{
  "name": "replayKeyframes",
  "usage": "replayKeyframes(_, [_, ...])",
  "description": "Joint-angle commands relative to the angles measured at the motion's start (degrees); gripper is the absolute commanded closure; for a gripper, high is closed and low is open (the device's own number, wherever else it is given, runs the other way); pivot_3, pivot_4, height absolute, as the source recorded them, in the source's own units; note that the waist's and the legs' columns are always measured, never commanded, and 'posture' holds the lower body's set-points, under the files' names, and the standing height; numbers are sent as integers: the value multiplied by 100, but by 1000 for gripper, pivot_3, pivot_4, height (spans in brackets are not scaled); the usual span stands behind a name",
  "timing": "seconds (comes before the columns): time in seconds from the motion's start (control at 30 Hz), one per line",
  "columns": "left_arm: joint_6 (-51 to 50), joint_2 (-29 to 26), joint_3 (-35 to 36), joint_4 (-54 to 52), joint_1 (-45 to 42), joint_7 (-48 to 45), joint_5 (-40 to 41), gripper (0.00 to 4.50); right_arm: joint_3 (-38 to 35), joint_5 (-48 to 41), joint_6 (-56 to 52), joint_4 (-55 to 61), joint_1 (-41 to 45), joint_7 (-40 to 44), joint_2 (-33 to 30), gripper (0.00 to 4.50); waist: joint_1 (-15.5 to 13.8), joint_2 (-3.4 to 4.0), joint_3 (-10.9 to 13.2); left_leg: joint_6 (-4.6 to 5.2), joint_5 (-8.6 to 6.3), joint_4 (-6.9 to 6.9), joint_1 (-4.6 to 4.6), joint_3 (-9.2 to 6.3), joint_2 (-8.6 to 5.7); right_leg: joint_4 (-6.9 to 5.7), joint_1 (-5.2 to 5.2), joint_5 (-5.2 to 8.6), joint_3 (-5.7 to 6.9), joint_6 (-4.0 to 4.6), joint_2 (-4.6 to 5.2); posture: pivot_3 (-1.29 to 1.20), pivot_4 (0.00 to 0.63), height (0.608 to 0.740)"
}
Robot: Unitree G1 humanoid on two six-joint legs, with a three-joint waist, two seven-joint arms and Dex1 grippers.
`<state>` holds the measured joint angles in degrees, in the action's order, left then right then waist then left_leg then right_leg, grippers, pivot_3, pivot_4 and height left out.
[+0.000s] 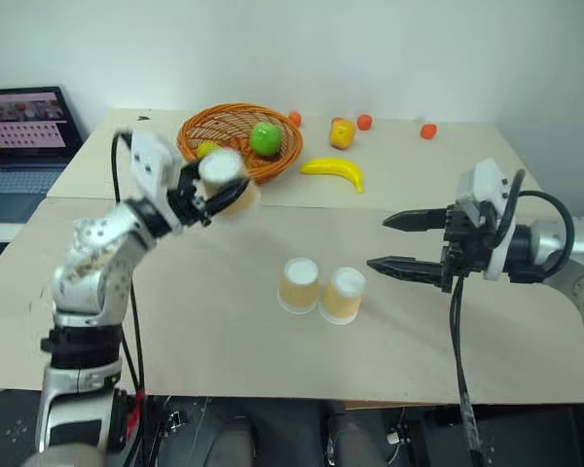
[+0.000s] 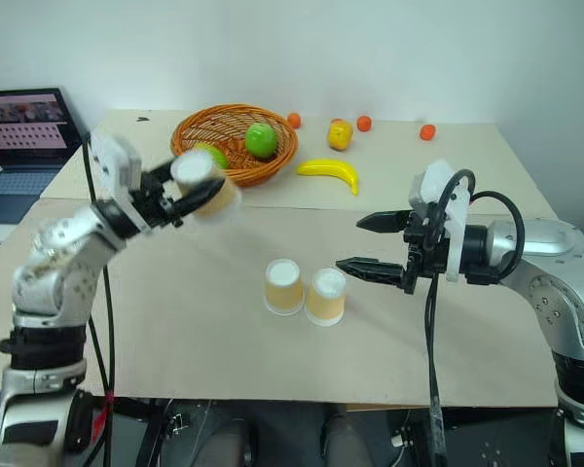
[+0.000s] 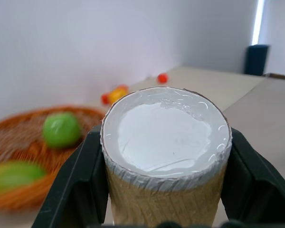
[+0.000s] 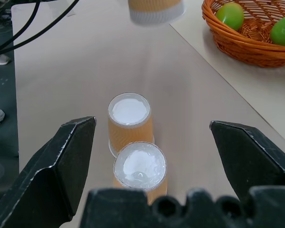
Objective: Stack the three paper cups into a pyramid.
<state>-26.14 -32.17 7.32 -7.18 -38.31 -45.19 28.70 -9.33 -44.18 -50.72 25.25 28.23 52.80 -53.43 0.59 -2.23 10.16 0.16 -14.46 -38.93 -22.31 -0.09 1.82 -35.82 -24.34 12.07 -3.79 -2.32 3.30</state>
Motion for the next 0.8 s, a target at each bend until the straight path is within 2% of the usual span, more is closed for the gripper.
replayKeyframes(0.03, [-359,-76,-444,211,-675,-878,353,1839,-470,-251,-124,358,-174,-185,-106,0,20,-2,2,2,-1,2,0,2,0,-1,-3,0,-3,0,0,0,150,737])
replayKeyframes(0.23, [-623,135,-847,560,-1212,-1651,587,1839,-918,-572,-357,778,-590,-582,-100,0,39,-1,3,2,-1,3,-6,-3,5,-7,-12,1,1,0,-8,0,150,737])
replayKeyframes(0.5, [-495,323,-1260,837,-1265,-2338,465,1839,-1376,-911,-550,1171,-1026,-1007,-196,0,32,-1,3,2,0,-3,-3,-2,4,-9,-8,1,-2,0,-8,0,150,737])
replayKeyframes(0.8, [-287,556,-1499,1081,-1266,-2636,235,1839,-1600,-1181,-560,1354,-1278,-1389,-231,0,26,-1,3,2,0,-3,-4,-2,3,-7,-7,1,-3,0,-8,0,150,737])
